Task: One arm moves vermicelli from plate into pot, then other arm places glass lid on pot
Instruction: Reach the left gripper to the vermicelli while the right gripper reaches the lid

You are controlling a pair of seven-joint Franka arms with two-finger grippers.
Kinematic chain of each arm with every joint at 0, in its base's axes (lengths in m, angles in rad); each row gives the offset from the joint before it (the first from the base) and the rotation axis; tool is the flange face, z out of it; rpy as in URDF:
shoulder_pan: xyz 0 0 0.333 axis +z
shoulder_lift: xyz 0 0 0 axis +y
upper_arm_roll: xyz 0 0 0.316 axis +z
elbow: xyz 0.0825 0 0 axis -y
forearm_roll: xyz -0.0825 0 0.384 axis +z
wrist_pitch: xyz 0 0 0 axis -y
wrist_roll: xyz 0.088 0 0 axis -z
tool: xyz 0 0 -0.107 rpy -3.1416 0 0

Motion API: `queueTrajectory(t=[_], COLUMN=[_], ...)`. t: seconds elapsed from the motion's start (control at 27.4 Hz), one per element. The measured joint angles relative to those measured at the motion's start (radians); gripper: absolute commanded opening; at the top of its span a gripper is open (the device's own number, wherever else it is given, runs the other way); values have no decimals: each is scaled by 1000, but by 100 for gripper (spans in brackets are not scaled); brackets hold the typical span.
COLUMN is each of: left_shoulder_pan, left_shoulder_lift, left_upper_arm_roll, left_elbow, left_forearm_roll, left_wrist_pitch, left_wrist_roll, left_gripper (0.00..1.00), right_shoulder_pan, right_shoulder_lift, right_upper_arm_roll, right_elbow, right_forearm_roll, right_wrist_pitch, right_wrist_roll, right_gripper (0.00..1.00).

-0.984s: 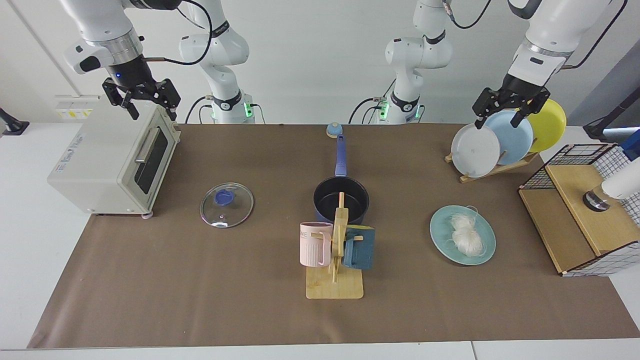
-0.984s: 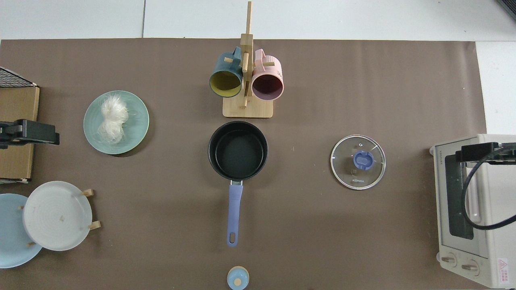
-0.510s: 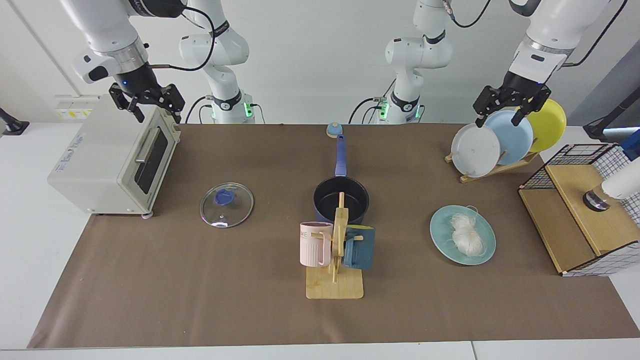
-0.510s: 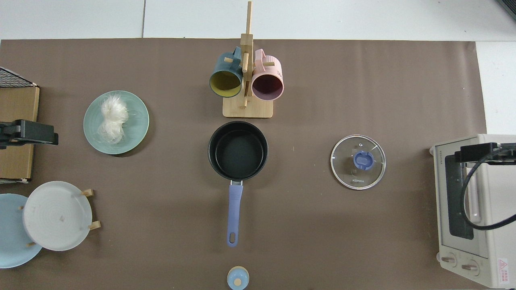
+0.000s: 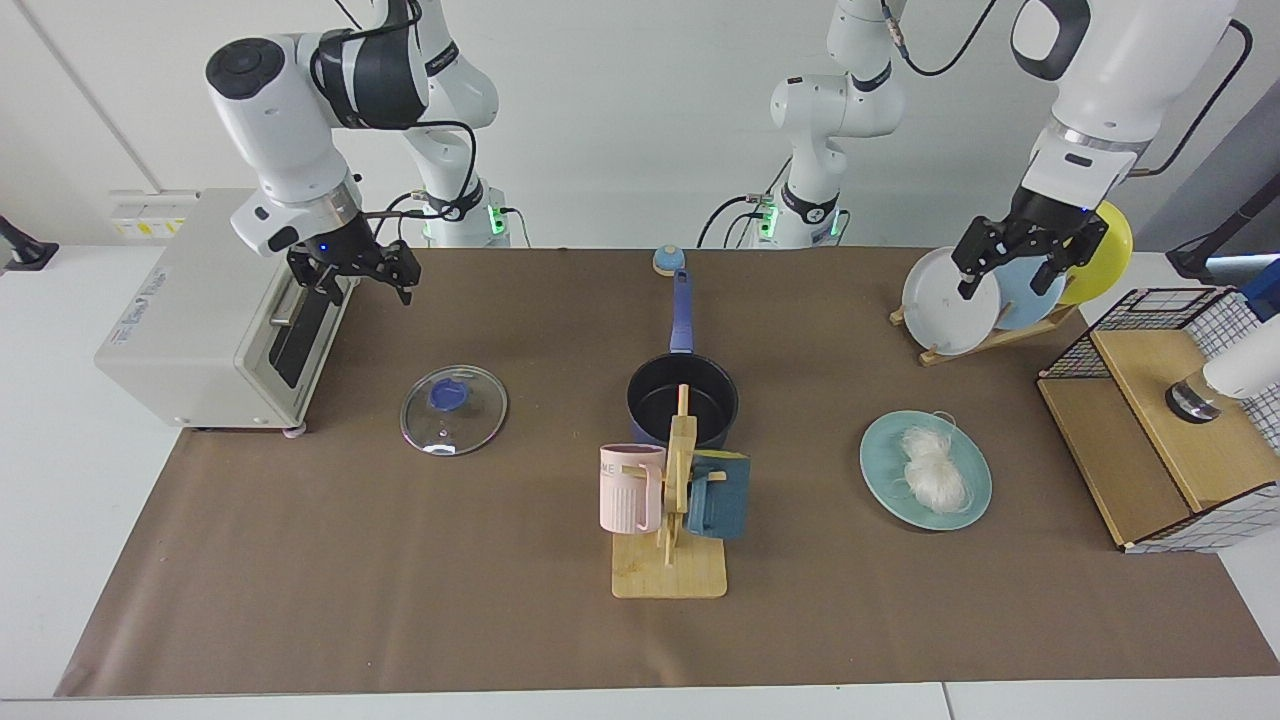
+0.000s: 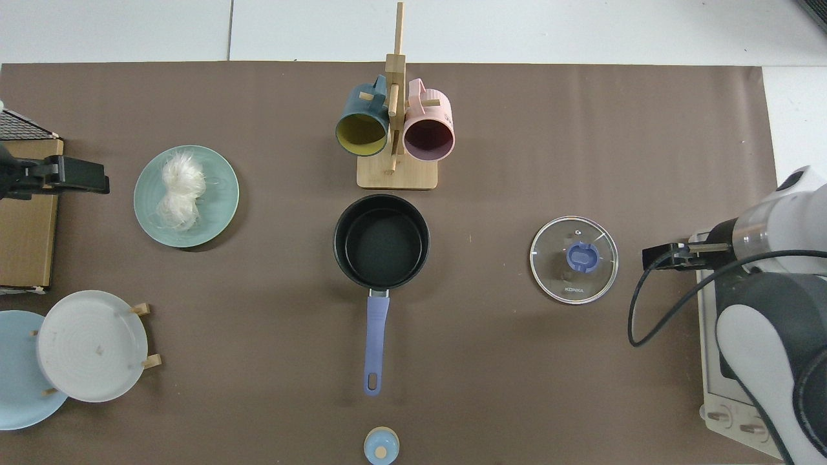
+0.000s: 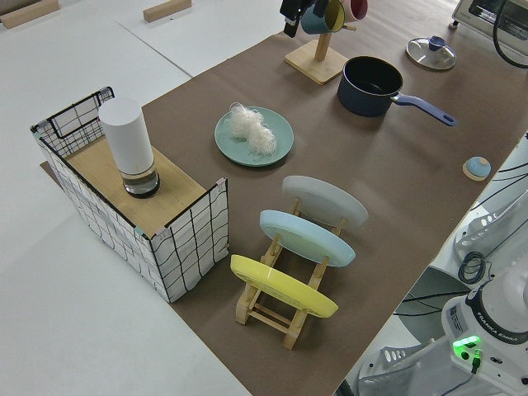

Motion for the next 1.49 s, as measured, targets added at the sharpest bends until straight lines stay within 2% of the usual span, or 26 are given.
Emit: queueTrajectory(t=[0.36,0.73,1.02,1.28,1.49], left_shoulder_pan=[13,28,42,42,41], left_shoulder_lift=[145,210,275,341,395], left_upper_arm_roll=[4,10,13,12,9], left_elbow=[44,44,26,3,-28], left_forearm_roll=[0,-32,-48,-50,-51], left_wrist_pitch=[105,190,263,332,397], left_wrist_roll=[2,54,75,74,74], left_gripper=[100,100,100,100,100], right_shoulder_pan=[0,2,13,14,22], right_shoulder_lift=[100,182,225,249,252], right_upper_arm_roll=[23,71,80,80,81], right_elbow=[-59,-86,-125,-156,-183], right_forearm_roll=[0,0,0,0,0], right_wrist_pitch=[180,318,430,485,494], right_wrist_roll=[22,86,114,116,119], right_gripper=[100,100,100,100,100])
